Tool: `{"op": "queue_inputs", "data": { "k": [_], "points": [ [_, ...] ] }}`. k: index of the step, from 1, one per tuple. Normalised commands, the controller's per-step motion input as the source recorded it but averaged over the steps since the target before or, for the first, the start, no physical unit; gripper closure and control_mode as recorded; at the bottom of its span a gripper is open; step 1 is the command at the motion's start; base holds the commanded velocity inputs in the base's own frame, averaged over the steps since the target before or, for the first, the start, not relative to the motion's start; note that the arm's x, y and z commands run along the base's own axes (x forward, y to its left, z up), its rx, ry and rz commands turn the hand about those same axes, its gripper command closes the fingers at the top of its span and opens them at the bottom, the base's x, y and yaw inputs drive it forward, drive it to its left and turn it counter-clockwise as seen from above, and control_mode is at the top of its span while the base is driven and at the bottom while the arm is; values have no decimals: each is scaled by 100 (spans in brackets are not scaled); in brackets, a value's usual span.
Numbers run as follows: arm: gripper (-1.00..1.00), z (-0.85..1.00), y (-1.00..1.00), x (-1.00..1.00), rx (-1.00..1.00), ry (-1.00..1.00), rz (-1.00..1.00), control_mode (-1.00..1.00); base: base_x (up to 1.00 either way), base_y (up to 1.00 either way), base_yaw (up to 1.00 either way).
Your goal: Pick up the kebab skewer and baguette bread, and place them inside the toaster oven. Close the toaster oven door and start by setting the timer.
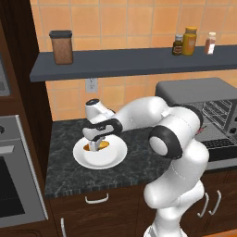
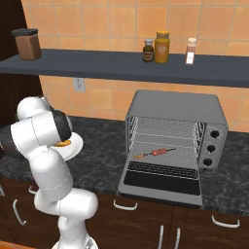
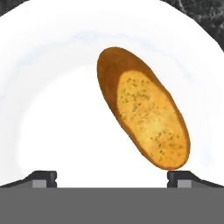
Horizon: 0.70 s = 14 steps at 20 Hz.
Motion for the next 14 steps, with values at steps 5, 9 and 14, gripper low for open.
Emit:
{"op": "queue_inputs", "data": {
  "k": [5, 9, 14],
  "points": [
    [-100, -13, 17, 39, 0, 1, 7, -100, 0, 0, 0],
    [-100, -18, 28, 44, 0, 3, 4, -100, 0, 0, 0],
    [-100, -27, 11, 12, 0, 3, 1, -100, 0, 0, 0]
  ]
}}
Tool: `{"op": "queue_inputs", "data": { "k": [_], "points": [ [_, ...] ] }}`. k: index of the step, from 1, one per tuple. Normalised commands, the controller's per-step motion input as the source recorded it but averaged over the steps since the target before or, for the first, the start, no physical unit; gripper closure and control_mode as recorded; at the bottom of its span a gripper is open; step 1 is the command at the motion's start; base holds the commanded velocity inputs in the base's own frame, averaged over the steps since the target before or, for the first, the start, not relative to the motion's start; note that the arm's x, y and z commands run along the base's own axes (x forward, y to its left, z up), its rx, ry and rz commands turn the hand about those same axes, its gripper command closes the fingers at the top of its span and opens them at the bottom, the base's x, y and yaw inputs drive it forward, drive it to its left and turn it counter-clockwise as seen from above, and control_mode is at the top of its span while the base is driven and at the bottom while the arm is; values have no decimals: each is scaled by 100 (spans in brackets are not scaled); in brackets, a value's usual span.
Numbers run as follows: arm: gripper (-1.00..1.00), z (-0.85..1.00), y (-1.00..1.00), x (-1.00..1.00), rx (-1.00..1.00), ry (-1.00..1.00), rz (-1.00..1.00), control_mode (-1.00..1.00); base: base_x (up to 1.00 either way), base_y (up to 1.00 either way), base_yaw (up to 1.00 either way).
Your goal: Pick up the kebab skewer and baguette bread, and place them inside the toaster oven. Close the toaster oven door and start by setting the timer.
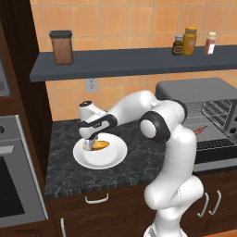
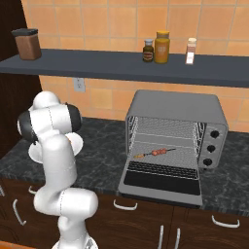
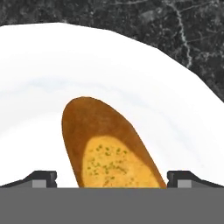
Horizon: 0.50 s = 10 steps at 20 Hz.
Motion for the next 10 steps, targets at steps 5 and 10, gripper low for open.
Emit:
{"op": "queue_inputs", "data": {
  "k": [5, 10],
  "points": [
    [-100, -22, 0, 3, 0, 0, 0, -100, 0, 0, 0],
    [-100, -22, 0, 20, 0, 0, 5, -100, 0, 0, 0]
  ]
}}
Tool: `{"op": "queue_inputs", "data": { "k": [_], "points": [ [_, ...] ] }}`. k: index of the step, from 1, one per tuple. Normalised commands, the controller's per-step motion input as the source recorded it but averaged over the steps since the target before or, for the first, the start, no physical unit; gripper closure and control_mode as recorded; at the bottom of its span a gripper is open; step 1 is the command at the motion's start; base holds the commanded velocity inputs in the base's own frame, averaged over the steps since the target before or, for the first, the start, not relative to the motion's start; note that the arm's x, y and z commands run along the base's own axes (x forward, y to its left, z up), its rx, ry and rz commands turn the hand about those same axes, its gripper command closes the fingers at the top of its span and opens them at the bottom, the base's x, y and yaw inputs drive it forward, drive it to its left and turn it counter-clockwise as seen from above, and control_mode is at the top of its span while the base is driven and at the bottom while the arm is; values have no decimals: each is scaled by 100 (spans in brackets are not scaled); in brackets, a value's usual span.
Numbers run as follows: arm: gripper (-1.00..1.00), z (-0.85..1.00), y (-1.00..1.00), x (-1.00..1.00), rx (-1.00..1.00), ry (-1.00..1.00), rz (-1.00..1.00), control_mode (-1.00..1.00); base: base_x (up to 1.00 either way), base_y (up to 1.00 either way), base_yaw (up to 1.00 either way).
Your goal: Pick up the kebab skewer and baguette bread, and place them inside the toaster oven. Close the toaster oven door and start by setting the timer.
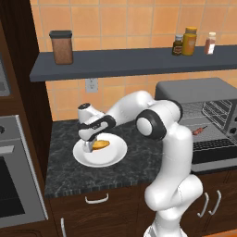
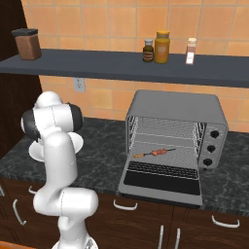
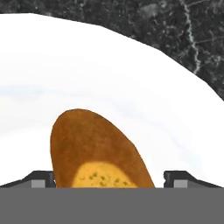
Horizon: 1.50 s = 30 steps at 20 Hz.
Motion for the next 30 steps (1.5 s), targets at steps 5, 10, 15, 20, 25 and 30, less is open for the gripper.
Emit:
{"op": "queue_inputs", "data": {
  "k": [5, 10, 15, 20, 25, 30],
  "points": [
    [-100, -11, 0, 30, 0, 0, 9, -100, 0, 0, 0],
    [100, -31, 0, -8, 0, 0, 5, -100, 0, 0, 0],
    [100, -17, -22, -31, 1, 0, 0, -100, 0, 0, 0],
    [100, 16, -42, -48, 5, 0, 0, -100, 0, 0, 0],
    [100, 98, -58, -85, 8, 0, 0, -100, 0, 0, 0],
    [100, 49, -98, -99, 1, 0, -3, -100, 0, 0, 0]
  ]
}}
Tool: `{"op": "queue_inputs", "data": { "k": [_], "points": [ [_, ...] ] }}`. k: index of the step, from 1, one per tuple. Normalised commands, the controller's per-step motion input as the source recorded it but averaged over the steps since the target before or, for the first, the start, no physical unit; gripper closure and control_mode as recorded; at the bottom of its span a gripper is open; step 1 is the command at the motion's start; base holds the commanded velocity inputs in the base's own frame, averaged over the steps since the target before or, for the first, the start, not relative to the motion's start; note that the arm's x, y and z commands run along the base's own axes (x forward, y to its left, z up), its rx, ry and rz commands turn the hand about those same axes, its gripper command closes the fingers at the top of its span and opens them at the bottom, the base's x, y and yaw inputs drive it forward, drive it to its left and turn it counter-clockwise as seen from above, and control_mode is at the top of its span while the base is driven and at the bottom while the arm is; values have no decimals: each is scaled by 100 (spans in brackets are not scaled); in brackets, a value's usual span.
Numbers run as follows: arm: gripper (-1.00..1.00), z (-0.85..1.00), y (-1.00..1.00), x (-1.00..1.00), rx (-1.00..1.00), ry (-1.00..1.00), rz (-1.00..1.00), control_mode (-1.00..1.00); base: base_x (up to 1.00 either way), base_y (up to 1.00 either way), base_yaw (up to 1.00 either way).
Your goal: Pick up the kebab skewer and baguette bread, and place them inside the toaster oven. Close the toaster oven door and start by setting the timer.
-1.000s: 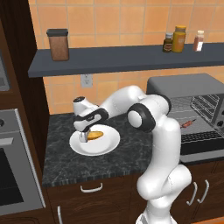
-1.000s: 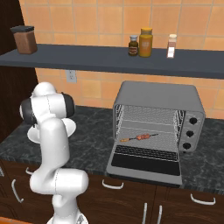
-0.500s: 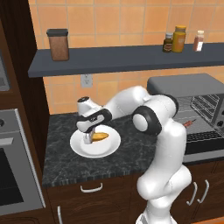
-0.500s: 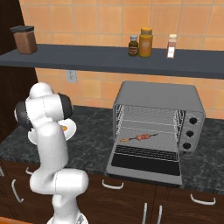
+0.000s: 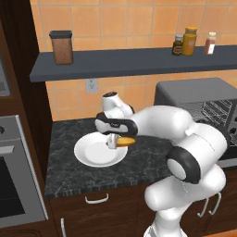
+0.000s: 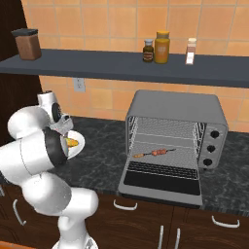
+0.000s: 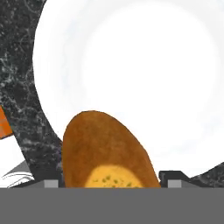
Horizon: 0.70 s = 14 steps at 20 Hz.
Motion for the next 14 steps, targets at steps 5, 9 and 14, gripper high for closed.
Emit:
{"op": "queue_inputs", "data": {
  "k": [5, 9, 14],
  "points": [
    [100, 27, -100, -79, 0, 0, 0, -100, 0, 0, 0],
    [100, 34, -100, -49, -1, 0, 1, -100, 0, 0, 0],
    [100, 20, -100, -33, 0, 0, 4, -100, 0, 0, 0]
  ]
}}
